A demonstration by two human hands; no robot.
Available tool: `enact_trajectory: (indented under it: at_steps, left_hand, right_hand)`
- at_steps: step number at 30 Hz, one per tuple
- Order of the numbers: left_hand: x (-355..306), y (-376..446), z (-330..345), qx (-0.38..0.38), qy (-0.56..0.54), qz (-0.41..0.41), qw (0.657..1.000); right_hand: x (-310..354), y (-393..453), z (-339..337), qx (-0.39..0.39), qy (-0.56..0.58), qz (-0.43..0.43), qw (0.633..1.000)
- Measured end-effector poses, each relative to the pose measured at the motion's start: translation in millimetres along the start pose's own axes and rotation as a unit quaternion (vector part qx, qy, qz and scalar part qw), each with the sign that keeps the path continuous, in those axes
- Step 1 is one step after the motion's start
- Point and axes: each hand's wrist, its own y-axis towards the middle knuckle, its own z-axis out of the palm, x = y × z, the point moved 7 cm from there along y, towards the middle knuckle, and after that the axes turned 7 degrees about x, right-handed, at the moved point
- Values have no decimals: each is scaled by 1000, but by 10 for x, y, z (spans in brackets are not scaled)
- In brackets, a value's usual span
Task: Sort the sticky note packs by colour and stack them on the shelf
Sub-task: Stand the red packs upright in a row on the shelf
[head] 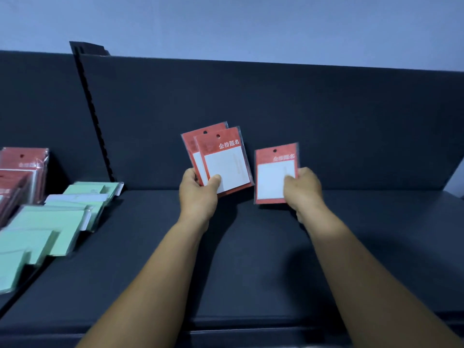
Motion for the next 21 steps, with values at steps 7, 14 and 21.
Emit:
enact_trajectory:
  at_steps: [7,14,21]
  left_hand:
    - [-281,-42,-258,-30,7,28,999]
    - [-331,-148,-885,-36,0,4,999]
    - [-410,-277,-1698,-41,-16,-3,999]
  right_hand:
    - [464,-252,164,49,144,-108,983]
    - [822,-563,803,165,182,-108,963]
    - [1185,-1095,1574,248,199,-93,943]
